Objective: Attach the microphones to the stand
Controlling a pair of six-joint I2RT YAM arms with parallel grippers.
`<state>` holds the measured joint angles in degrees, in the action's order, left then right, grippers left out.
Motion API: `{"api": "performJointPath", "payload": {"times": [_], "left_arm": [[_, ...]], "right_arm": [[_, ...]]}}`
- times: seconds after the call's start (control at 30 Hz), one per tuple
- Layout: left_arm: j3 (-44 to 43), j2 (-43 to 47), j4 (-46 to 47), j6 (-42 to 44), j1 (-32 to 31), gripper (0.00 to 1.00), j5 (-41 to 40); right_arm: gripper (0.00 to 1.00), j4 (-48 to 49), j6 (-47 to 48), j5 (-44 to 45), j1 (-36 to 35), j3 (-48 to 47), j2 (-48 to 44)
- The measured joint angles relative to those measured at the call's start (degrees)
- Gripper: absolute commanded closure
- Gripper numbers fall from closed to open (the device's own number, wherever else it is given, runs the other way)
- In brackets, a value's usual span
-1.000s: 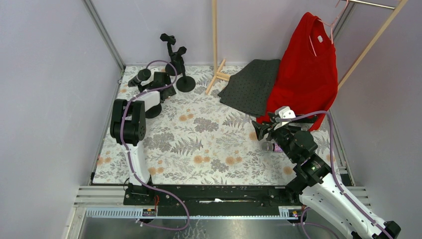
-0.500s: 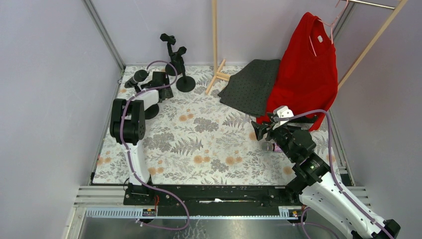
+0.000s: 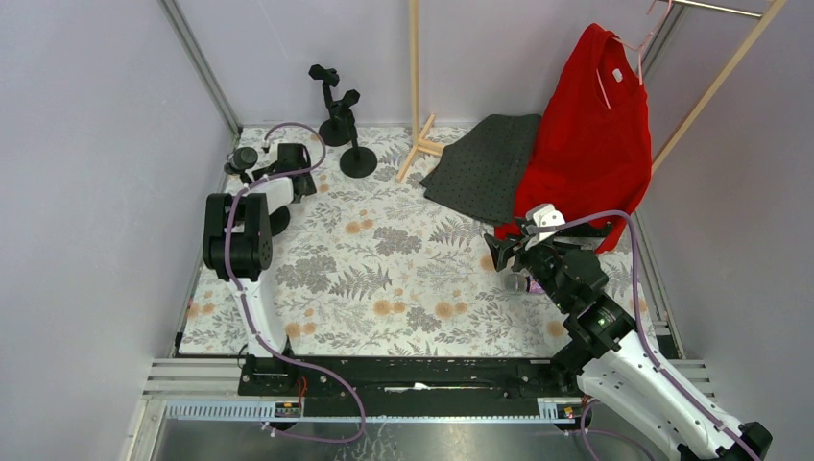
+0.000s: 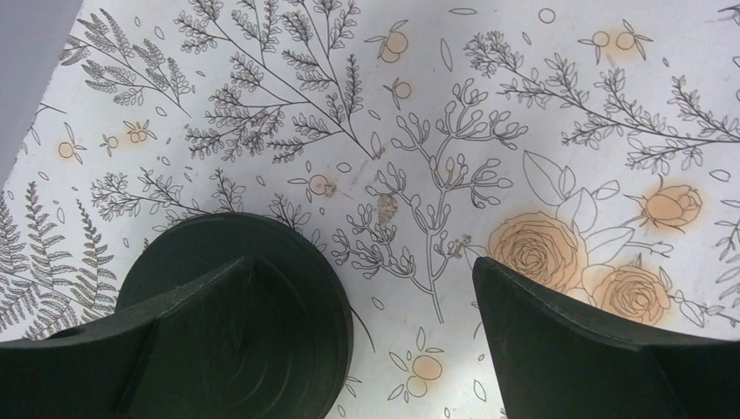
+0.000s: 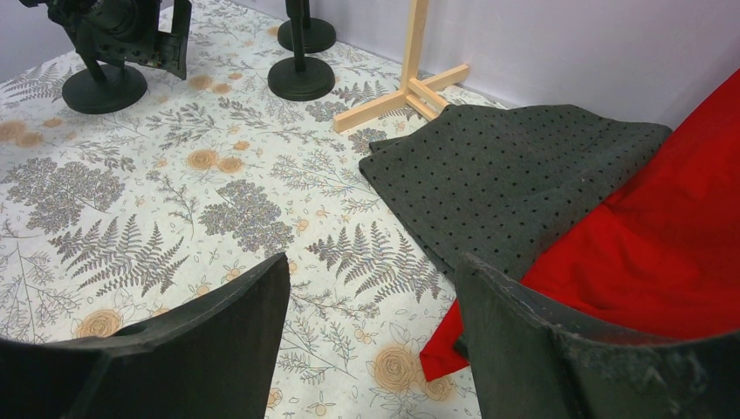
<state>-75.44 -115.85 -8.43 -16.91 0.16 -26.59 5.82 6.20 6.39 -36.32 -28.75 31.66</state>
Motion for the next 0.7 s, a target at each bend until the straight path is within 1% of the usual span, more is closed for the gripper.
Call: {"api": "performJointPath", "payload": {"times": [0.17, 0.37, 0.5, 0.7], "left_arm": [[0.1, 0.3, 0.1, 0.4, -1.6, 0.01, 1.8], [-0.5, 0.3, 1.1, 0.7, -7.9, 0.01, 8.3], [-0.6, 0.3, 4.9, 0.7, -11.0, 0.01, 12.8], [-0.7, 0.0, 14.0, 0.9, -11.7, 0.01, 15.7]], "right_arm": [[0.24, -0.1, 0.0, 0.0, 0.0, 0.0, -0.4], [0.24, -0.5, 0.1, 0.1, 0.0, 0.0, -1.3], [0.24, -0.6, 0.4, 0.2, 0.0, 0.0, -1.9], [0.24, -0.6, 0.7, 0.2, 0.0, 0.0, -2.0]]}}
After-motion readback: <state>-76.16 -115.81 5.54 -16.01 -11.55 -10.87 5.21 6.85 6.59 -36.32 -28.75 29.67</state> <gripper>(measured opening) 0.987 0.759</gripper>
